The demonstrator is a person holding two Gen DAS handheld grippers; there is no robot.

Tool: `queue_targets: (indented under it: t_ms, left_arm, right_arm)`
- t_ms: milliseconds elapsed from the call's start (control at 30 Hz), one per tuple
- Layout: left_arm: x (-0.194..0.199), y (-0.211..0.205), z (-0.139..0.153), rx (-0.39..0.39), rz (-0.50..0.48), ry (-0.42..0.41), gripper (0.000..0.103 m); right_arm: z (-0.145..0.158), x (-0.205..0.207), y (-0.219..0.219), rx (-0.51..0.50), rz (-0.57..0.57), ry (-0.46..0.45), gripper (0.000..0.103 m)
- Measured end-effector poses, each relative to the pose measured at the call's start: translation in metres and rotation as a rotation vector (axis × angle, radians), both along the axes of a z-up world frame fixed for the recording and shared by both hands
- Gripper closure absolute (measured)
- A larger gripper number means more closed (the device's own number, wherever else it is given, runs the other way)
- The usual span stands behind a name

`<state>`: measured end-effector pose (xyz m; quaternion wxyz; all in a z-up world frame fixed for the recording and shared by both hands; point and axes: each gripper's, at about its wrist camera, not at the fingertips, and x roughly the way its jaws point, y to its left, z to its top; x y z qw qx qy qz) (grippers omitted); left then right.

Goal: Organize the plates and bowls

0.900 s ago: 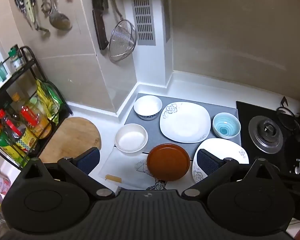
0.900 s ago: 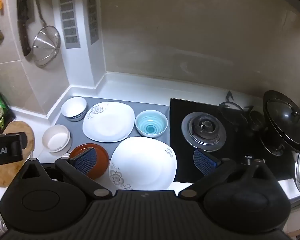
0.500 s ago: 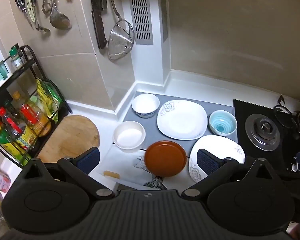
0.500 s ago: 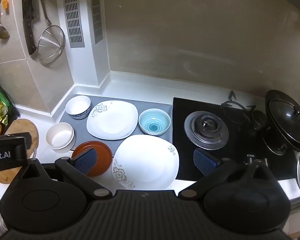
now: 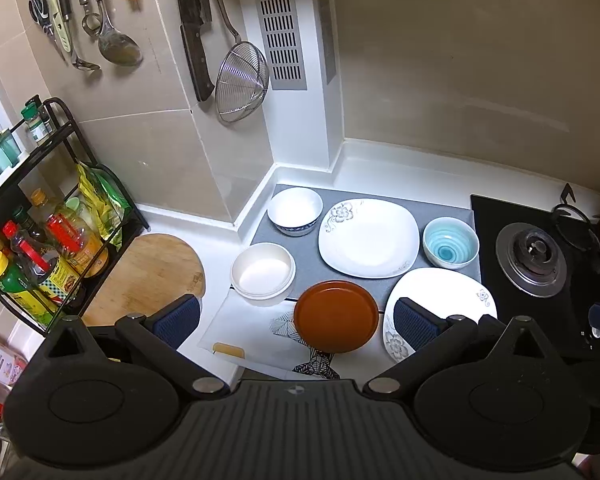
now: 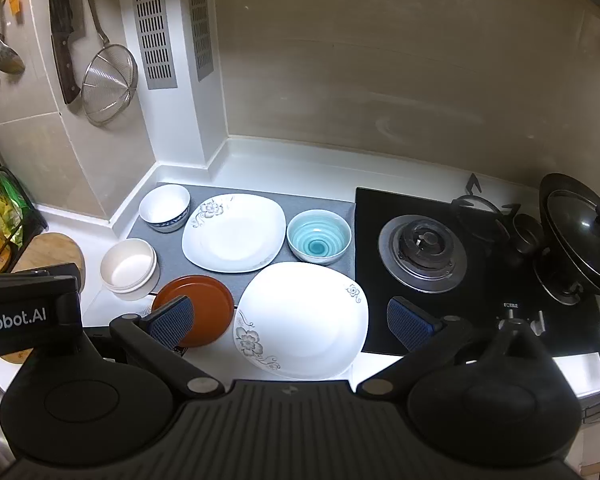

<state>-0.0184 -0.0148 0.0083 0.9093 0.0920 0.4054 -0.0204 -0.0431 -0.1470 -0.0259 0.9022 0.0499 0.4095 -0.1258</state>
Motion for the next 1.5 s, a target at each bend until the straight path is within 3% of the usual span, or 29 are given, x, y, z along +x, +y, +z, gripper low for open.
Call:
queue_targets:
  t_ms: [1500]
  left_arm:
    - [-0.02,-0.007,-0.02,-0.022,-0.04,0.022,0.0]
  right_arm:
    - [-0.013,-0.027,-0.011,-0.001,-0.041,0.019,0.0]
